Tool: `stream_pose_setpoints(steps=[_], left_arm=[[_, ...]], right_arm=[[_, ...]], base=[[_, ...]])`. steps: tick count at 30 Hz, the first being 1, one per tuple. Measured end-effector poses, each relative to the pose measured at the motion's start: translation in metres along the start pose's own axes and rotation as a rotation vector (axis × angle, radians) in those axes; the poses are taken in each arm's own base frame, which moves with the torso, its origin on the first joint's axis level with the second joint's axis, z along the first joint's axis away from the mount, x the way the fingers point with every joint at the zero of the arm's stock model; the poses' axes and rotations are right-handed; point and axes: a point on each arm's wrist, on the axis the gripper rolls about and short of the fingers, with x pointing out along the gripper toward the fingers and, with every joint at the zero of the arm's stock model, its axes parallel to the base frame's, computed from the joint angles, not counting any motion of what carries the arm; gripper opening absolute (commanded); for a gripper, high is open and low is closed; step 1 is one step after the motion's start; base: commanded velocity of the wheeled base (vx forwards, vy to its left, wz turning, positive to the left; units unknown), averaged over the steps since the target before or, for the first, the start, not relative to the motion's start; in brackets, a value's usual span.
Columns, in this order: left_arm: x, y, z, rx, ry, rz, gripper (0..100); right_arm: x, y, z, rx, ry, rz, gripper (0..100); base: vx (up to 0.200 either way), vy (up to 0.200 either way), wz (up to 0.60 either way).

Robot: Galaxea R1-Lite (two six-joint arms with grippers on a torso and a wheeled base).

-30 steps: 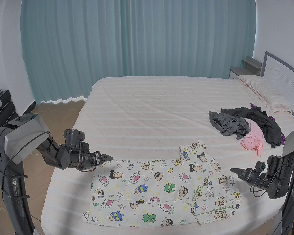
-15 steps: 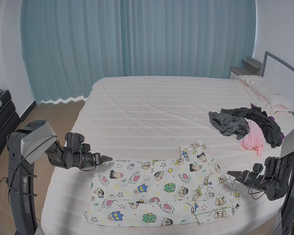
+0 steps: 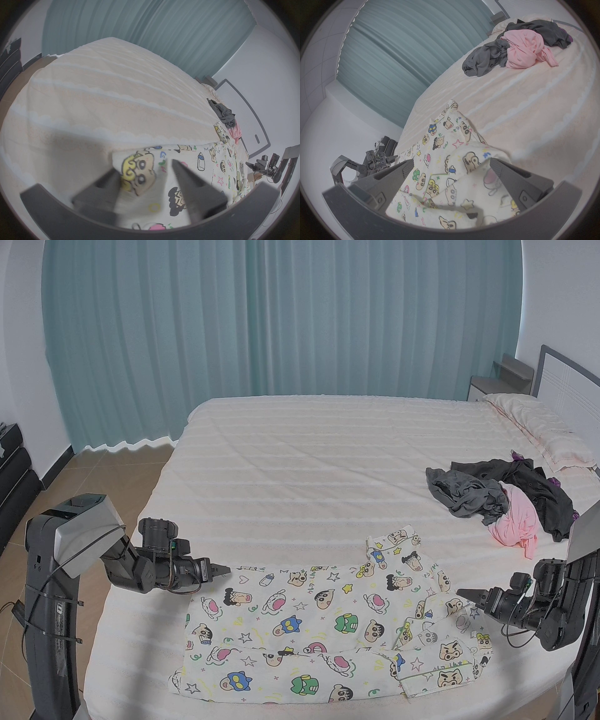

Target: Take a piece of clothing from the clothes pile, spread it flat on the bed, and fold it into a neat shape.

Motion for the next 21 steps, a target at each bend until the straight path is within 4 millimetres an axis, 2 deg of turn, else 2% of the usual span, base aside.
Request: stream_pose_setpoints(steps=[6,10,15,21], left_arm=[[0.001,0.001,-0.001,-0.008,0.002,0.001,0],[0.001,0.002,-0.001,-0.021,0.002,0.002,0],[0.000,0.002,-0.002,-0.033,0.004,0.003,0],[0.000,0.003,-0.003,-0.044,0.007,0.005,0]], right_arm=[[0.023,0.008,0.023,-0.003,-0.117,-0.004,100],[0.043,0.008,0.035,0.009,-0.126,-0.029,100],[0.076,0.011,0.054,0.022,-0.105,-0.066,100],[0.123,0.024,0.084,0.009,-0.118,-0.104,100]], base=[[0.000,0.000,0.00],[0.000,0.000,0.00],[0.000,0.000,0.00],[0.000,0.000,0.00]])
